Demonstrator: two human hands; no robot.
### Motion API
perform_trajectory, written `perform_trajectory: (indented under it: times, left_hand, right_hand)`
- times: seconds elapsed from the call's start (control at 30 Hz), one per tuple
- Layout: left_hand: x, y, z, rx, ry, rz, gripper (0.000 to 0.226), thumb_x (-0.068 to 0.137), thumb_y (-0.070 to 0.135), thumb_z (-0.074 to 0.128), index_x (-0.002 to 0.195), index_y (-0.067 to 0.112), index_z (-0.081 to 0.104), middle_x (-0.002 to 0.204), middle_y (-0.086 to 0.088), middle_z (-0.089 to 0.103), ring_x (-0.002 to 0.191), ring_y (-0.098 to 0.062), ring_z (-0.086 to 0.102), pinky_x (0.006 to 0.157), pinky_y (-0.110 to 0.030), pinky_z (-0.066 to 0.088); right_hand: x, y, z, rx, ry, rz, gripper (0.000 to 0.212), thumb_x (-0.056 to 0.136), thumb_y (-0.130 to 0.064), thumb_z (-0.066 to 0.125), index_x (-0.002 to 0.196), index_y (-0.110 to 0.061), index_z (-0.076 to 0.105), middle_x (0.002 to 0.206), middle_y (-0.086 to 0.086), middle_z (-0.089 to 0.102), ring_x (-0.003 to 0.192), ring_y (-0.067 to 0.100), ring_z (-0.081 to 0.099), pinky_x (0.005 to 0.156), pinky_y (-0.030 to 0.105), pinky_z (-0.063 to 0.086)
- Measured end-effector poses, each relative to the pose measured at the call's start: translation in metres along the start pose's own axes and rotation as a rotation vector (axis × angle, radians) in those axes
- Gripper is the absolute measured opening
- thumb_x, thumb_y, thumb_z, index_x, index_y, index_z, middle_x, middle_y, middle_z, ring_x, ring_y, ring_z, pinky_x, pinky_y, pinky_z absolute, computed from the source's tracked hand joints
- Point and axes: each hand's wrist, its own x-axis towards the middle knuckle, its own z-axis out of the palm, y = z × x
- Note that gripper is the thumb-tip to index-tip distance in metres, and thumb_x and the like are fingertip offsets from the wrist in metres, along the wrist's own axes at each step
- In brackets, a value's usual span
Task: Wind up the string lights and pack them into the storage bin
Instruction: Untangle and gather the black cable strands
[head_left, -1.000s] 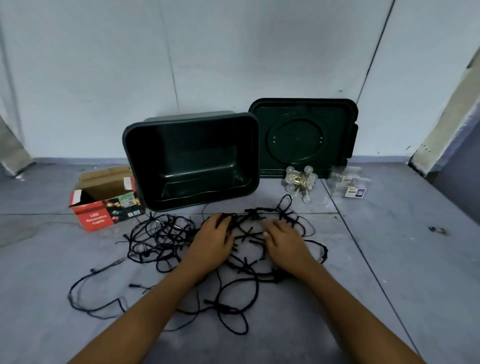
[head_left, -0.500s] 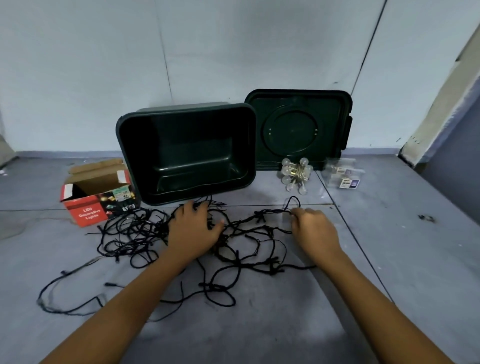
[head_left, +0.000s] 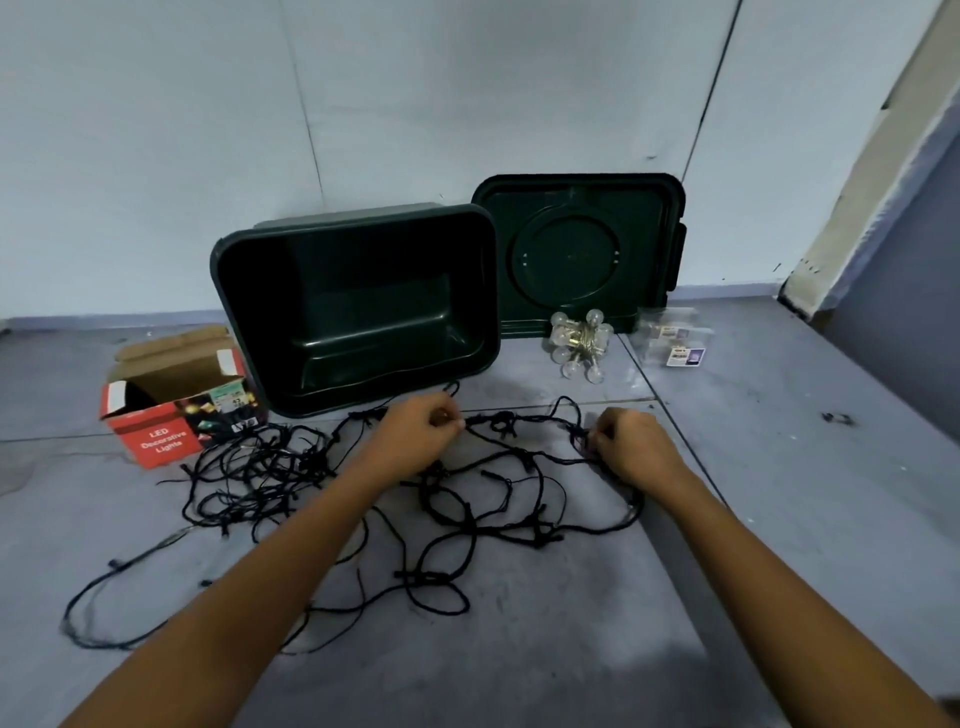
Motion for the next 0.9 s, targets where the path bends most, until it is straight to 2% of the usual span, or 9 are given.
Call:
perform_trajectory:
  times: [0.07, 0.2, 0.27, 0.3, 0.4, 0.5, 0.63, 0.77, 0.9]
  left_hand:
    - [0.003, 0.006, -0.014, -0.119, 0.008, -0.044, 0.008, 0.091, 0.024, 0.056, 0.086, 0.018, 0.060, 0.076, 0.005, 0.057, 0.071, -0.008, 0.052, 0.059, -0.021, 0.040]
    - [0.007, 0.007, -0.032, -0.523, 0.038, -0.180, 0.018, 0.094, 0.017, 0.050, 0.081, 0.010, 0.058, 0.078, -0.005, 0.062, 0.075, -0.015, 0.058, 0.066, -0.022, 0.045]
    - [0.007, 0.004, -0.037, -0.689, 0.077, -0.192, 0.022, 0.096, 0.013, 0.045, 0.075, 0.009, 0.054, 0.069, -0.006, 0.057, 0.068, -0.018, 0.057, 0.061, -0.022, 0.045]
    - [0.008, 0.002, -0.038, -0.694, 0.096, -0.183, 0.024, 0.096, 0.013, 0.045, 0.073, 0.011, 0.051, 0.064, -0.005, 0.053, 0.065, -0.020, 0.054, 0.061, -0.024, 0.044]
    - [0.006, -0.007, -0.040, -0.480, 0.157, -0.124, 0.021, 0.094, 0.021, 0.050, 0.076, 0.011, 0.052, 0.064, -0.002, 0.046, 0.063, -0.019, 0.045, 0.063, -0.028, 0.038]
    - [0.001, -0.013, -0.042, -0.295, 0.175, -0.021, 0.018, 0.093, 0.024, 0.054, 0.085, 0.008, 0.058, 0.075, -0.008, 0.054, 0.068, -0.017, 0.049, 0.063, -0.022, 0.039]
    - [-0.004, -0.018, -0.043, -0.248, 0.154, 0.013, 0.016, 0.092, 0.027, 0.055, 0.094, 0.013, 0.064, 0.091, -0.006, 0.063, 0.082, -0.015, 0.056, 0.070, -0.019, 0.042]
    - [-0.006, -0.024, -0.044, -0.250, 0.167, -0.026, 0.018, 0.094, 0.030, 0.051, 0.099, 0.018, 0.063, 0.094, -0.004, 0.063, 0.086, -0.015, 0.056, 0.069, -0.017, 0.042]
    - [-0.008, -0.028, -0.045, -0.098, 0.163, -0.011, 0.024, 0.094, 0.025, 0.051, 0.111, 0.014, 0.064, 0.099, 0.003, 0.061, 0.090, -0.010, 0.054, 0.066, -0.012, 0.039]
  right_hand:
    - [0.003, -0.004, -0.012, 0.300, -0.053, 0.050, 0.019, 0.092, -0.019, 0.054, 0.077, -0.007, 0.058, 0.071, 0.005, 0.059, 0.070, 0.021, 0.054, 0.059, 0.026, 0.039]
    - [0.001, -0.019, -0.040, 0.930, -0.155, 0.116, 0.017, 0.092, -0.021, 0.056, 0.078, -0.010, 0.054, 0.063, 0.004, 0.053, 0.055, 0.012, 0.057, 0.056, 0.024, 0.050]
    - [-0.001, -0.026, -0.050, 1.160, -0.198, 0.156, 0.018, 0.094, -0.020, 0.050, 0.078, -0.012, 0.052, 0.057, 0.002, 0.050, 0.046, 0.008, 0.055, 0.053, 0.024, 0.054]
    - [-0.002, -0.028, -0.054, 1.223, -0.200, 0.168, 0.017, 0.095, -0.020, 0.049, 0.080, -0.013, 0.052, 0.055, 0.000, 0.048, 0.042, 0.007, 0.051, 0.050, 0.023, 0.055]
    - [-0.001, -0.030, -0.058, 1.264, -0.136, 0.180, 0.013, 0.094, -0.018, 0.053, 0.082, -0.012, 0.055, 0.059, 0.000, 0.045, 0.043, 0.006, 0.043, 0.045, 0.020, 0.050]
    - [-0.001, -0.030, -0.058, 1.190, -0.062, 0.177, 0.012, 0.092, -0.019, 0.056, 0.081, -0.014, 0.058, 0.069, 0.002, 0.048, 0.057, 0.011, 0.047, 0.048, 0.022, 0.050]
    - [-0.003, -0.033, -0.057, 1.233, 0.011, 0.187, 0.013, 0.092, -0.021, 0.056, 0.080, -0.017, 0.058, 0.077, 0.001, 0.052, 0.072, 0.013, 0.053, 0.056, 0.027, 0.054]
    - [-0.003, -0.032, -0.059, 1.296, 0.126, 0.240, 0.015, 0.093, -0.021, 0.054, 0.078, -0.019, 0.057, 0.077, -0.002, 0.058, 0.069, 0.011, 0.057, 0.067, 0.033, 0.050]
    - [-0.002, -0.032, -0.054, 1.305, 0.167, 0.278, 0.015, 0.095, -0.021, 0.051, 0.080, -0.018, 0.055, 0.077, 0.000, 0.058, 0.069, 0.013, 0.059, 0.069, 0.036, 0.051]
